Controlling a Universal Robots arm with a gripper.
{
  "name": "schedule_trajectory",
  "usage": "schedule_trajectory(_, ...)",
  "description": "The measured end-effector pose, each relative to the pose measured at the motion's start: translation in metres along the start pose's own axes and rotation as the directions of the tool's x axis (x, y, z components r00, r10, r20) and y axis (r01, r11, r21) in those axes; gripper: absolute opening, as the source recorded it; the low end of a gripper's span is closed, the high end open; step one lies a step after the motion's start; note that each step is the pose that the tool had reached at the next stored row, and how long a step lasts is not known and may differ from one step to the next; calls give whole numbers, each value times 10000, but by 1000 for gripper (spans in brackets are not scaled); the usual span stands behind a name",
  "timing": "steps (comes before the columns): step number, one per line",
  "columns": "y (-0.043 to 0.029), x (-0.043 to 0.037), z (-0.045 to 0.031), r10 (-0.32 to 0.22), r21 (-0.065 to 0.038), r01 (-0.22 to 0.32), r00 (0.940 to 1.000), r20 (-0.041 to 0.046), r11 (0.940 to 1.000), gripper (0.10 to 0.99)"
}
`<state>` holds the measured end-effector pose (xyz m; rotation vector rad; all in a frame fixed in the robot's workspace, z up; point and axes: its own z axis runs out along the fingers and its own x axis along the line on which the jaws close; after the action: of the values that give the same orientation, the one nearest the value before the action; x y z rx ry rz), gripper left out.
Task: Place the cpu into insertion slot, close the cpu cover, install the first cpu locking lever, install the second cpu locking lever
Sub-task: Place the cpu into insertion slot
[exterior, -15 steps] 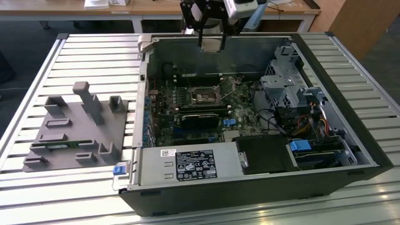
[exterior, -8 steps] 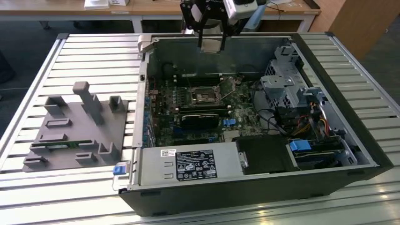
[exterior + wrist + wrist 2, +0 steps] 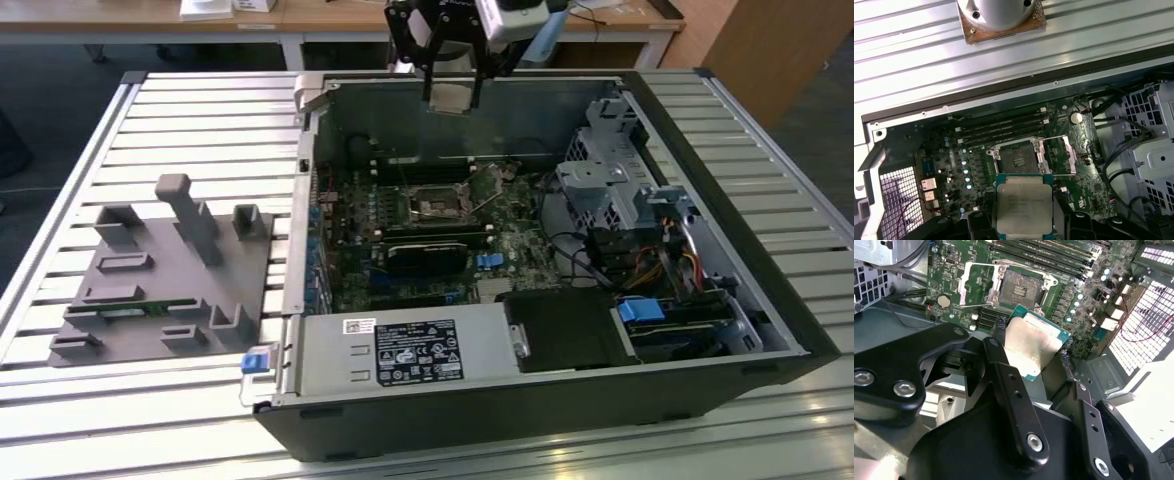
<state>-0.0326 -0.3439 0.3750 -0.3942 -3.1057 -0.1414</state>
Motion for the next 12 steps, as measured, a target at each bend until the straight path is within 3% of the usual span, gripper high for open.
schedule_trajectory(12, 0, 0, 0, 267, -5, -267, 9996, 23, 9996, 537)
